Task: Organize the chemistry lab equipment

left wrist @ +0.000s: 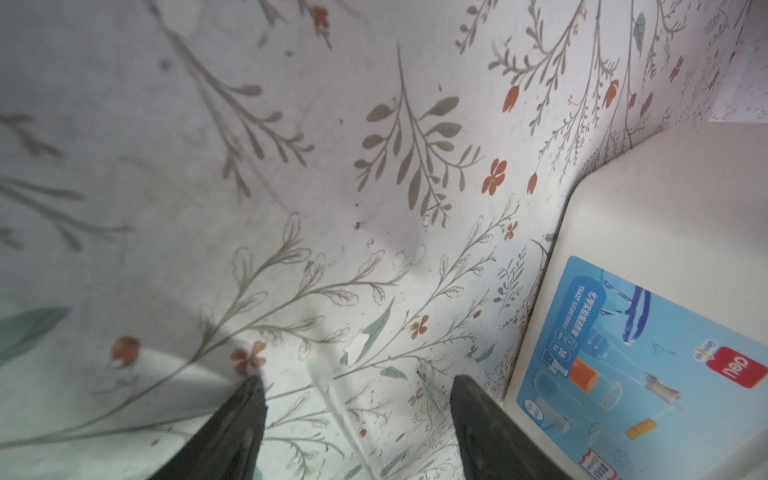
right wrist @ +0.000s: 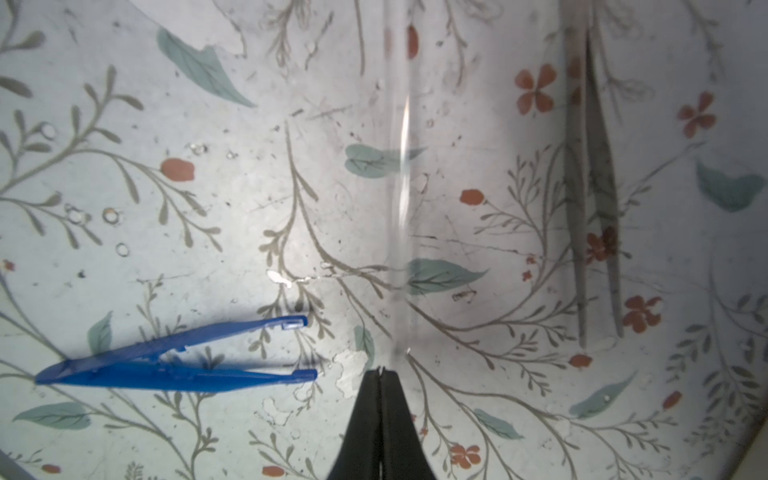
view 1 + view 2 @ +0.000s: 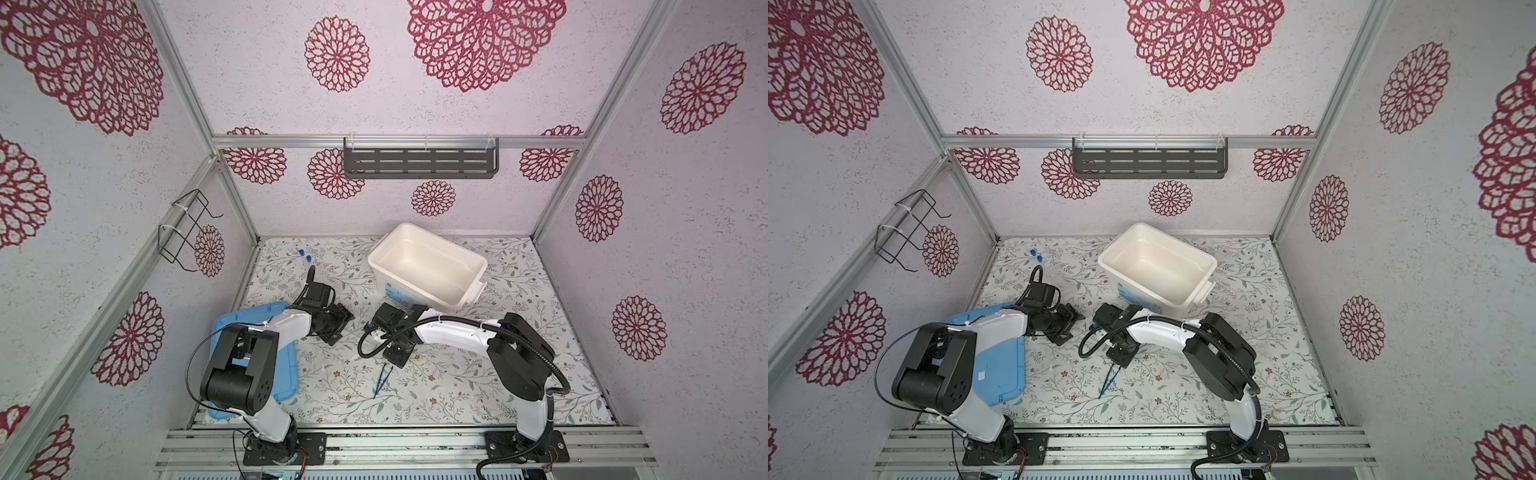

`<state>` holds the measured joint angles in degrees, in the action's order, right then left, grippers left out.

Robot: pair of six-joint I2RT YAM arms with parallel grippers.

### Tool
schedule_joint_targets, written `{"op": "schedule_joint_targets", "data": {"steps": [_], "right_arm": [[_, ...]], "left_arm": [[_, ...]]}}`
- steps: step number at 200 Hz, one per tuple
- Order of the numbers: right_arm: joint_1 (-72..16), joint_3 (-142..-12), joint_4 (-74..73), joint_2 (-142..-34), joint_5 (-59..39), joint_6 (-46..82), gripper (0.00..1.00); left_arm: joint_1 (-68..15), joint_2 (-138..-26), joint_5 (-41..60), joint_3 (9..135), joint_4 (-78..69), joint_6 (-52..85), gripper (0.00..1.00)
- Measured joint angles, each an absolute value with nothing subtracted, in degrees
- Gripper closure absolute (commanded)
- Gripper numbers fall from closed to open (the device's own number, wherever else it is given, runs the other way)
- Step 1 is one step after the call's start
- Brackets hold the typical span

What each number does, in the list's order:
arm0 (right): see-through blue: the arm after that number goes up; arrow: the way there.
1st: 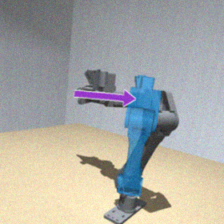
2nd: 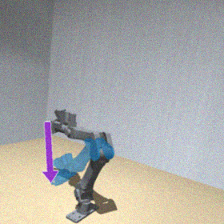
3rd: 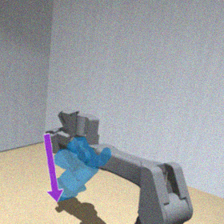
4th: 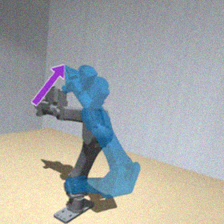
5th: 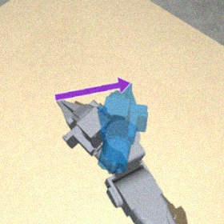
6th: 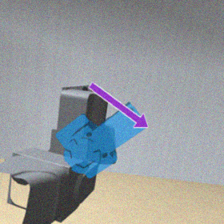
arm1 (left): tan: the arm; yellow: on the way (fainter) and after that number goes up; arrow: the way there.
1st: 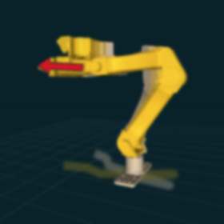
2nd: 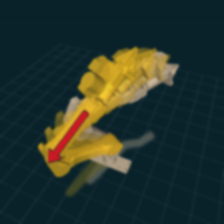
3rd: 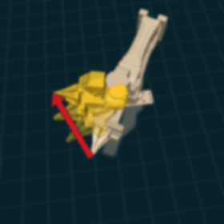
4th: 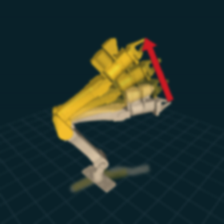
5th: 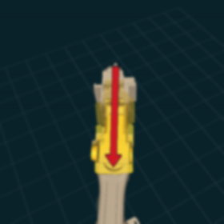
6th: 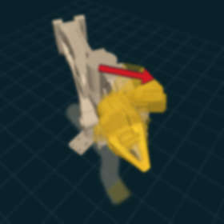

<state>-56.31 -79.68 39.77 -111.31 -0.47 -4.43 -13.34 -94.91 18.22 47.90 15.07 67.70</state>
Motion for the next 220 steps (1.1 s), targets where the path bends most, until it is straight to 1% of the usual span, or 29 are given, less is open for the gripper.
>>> {"op": "schedule_joint_targets", "data": {"steps": [25, 42, 54, 69, 86, 111, 135, 167, 190, 211, 220], "right_arm": [[-56.3, -80.2, 38.4, -111.3, -0.7, -3.7, 0.95], [-56.3, -80.5, 37.6, -111.3, -0.8, -3.1, 0.93], [-56.3, -80.6, 37.1, -111.3, -0.8, -2.9, 0.89], [-56.3, -80.6, 36.7, -111.3, -0.8, -2.9, 0.82], [-56.0, -80.6, 36.7, -111.2, -0.4, -2.9, 0.77], [-54.7, -80.4, 36.6, -110.0, 0.3, -3.4, 0.67], [-52.6, -80.2, 35.8, -106.3, 1.0, -4.1, 0.61], [-50.6, -80.2, 32.4, -102.8, 0.8, -8.0, 0.54], [-50.3, -80.7, 31.1, -104.0, -0.1, -12.2, 0.53], [-50.3, -83.2, 31.4, -107.4, -1.8, -15.3, 0.54], [-50.4, -84.4, 31.6, -109.1, -3.0, -16.1, 0.54]], "left_arm": [[-14.8, -95.3, 18.2, 48.3, 15.0, 67.8, 0.27], [-15.2, -95.3, 18.2, 48.3, 15.0, 68.0, 0.27], [-15.2, -95.3, 18.2, 48.3, 15.0, 68.2, 0.27], [-15.2, -95.3, 18.2, 48.2, 15.0, 68.5, 0.28], [-15.1, -95.3, 18.1, 48.2, 15.0, 68.6, 0.29], [-14.7, -95.3, 17.5, 48.2, 15.2, 68.6, 0.31], [-14.2, -95.4, 17.1, 48.6, 16.0, 67.9, 0.32], [-14.1, -96.6, 16.9, 49.8, 16.3, 67.4, 0.36], [-14.1, -96.8, 16.3, 49.8, 16.2, 67.1, 0.38], [-14.1, -96.9, 15.8, 49.8, 16.1, 67.1, 0.40], [-14.1, -97.0, 15.7, 49.8, 16.1, 67.1, 0.42]]}}
